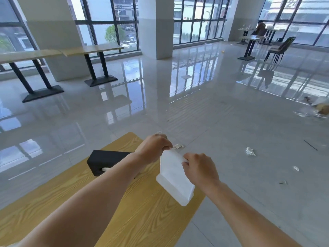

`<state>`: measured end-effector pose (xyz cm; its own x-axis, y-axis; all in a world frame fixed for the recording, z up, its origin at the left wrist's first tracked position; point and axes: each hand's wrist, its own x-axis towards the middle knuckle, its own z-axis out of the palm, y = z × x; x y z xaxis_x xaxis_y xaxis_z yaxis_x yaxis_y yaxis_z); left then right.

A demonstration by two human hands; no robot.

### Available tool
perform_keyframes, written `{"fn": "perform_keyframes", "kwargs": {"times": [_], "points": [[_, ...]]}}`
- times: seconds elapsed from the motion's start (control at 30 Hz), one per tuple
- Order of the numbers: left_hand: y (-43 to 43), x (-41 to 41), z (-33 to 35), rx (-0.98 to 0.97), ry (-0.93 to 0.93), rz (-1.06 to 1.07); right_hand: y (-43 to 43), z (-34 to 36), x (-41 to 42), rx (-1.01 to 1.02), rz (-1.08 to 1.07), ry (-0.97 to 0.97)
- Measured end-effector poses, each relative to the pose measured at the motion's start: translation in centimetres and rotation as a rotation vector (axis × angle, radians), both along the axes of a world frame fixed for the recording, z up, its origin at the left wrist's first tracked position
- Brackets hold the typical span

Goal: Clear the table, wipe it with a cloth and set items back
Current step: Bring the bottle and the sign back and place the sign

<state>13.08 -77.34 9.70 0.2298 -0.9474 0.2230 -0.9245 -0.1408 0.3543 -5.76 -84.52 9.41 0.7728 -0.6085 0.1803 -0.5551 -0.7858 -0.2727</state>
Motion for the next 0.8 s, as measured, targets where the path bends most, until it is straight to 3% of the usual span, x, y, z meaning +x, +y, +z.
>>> {"fn": "perform_keyframes", "kwargs": {"times": [0.43, 0.8], "points": [[-4.1, 7.6, -2.8, 0.155, -0.106, -0.047, -3.6, -4.5, 7.2, 0.065, 0.009, -0.021], [-4.5, 15.4, -6.1, 0.128, -0.064, -0.017, -5.2, -7.3, 15.0, 0.030, 0.044, 0.025]]}}
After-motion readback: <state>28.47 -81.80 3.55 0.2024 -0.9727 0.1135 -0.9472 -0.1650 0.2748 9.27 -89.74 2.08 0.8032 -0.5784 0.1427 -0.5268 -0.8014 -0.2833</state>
